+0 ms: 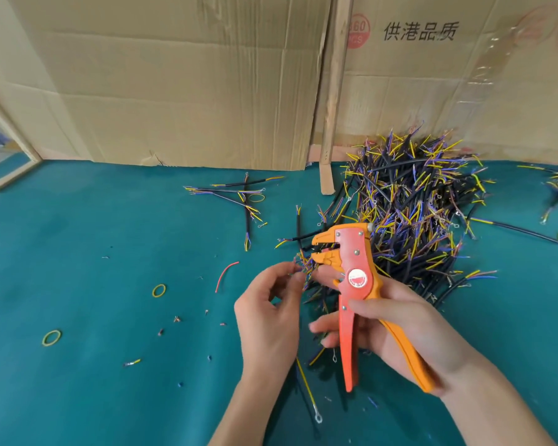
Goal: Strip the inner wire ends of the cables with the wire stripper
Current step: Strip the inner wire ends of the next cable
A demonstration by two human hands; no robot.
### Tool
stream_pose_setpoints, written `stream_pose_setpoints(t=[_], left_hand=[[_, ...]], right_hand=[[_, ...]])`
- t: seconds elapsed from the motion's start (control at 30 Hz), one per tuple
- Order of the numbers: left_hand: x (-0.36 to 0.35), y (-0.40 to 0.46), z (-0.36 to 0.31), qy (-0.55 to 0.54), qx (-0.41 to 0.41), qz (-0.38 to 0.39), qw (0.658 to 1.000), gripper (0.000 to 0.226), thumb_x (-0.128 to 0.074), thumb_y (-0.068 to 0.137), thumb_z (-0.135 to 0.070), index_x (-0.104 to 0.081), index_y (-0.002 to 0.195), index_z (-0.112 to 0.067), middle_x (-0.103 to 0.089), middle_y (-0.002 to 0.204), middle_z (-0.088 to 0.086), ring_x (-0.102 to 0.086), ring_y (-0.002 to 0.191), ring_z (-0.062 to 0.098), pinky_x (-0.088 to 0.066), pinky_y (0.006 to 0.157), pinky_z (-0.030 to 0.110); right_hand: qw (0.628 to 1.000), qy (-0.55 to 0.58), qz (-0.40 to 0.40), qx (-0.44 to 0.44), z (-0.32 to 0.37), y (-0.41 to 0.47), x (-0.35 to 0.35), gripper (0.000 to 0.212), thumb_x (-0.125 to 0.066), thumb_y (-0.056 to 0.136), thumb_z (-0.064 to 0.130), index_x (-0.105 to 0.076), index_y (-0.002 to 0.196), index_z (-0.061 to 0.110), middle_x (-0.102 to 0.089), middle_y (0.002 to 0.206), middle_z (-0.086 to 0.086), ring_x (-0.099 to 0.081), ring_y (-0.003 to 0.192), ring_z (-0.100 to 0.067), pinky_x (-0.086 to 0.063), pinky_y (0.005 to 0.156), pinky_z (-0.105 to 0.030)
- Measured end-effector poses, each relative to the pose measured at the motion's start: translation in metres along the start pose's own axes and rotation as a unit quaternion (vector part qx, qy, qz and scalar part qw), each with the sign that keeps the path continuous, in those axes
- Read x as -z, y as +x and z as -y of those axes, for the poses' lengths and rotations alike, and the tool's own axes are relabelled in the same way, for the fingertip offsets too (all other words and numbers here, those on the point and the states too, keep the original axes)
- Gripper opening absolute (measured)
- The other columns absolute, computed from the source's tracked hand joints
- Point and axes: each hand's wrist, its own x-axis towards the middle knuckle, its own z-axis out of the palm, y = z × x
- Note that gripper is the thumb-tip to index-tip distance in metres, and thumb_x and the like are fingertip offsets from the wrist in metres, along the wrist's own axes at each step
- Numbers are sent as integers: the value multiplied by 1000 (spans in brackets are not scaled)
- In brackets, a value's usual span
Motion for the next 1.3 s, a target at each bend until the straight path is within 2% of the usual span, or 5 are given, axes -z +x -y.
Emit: stream_pose_setpoints(t=[0.2, 0.33, 0.77, 1.03, 1.3], left_hand=[[14, 8, 3, -7, -1, -71, 997, 13, -68, 96, -17, -70, 87, -27, -63, 72, -14, -55, 64, 9, -45, 63, 27], [15, 7, -1, -8, -1, -63, 998, 16, -68, 95, -12, -71, 87, -26, -68, 79, -12, -59, 71, 5, -47, 68, 22], [12, 6, -3, 2, -36, -23, 999, 33, -72, 91, -10, -68, 82, -42, -69, 80, -11, -64, 77, 12, -47, 70, 16], [12, 6, -4, 20, -51, -8, 998, 36, -73, 90, -9, -67, 81, -44, -66, 77, -10, -61, 73, 12, -45, 67, 18], [13, 6, -4, 6, -42, -1, 999, 32, -75, 88, -7, -71, 82, -38, -68, 77, -11, -61, 71, 10, -44, 68, 15]], right_hand=[[993, 36, -36, -102, -3, 2, 2, 67, -92, 70, 33, -67, 130, 21, -65, 119, -36, -67, 101, -55, -57, 84, -58], [995, 20, -22, -96, -8, 3, -9, 59, -86, 76, 26, -66, 130, 15, -65, 100, -34, -66, 77, -42, -56, 74, -53], [996, -48, 21, -74, -3, -3, -6, 45, -81, 74, 0, -65, 117, -1, -55, 84, -24, -58, 71, -38, -54, 67, -49], [995, -56, 16, -82, -3, -3, -5, 35, -83, 74, 6, -67, 105, 1, -52, 75, -21, -56, 63, -35, -52, 61, -46], [995, -46, 20, -87, -5, -2, -10, 20, -76, 85, 15, -59, 77, 9, -43, 67, -11, -43, 51, -25, -43, 49, -35]])
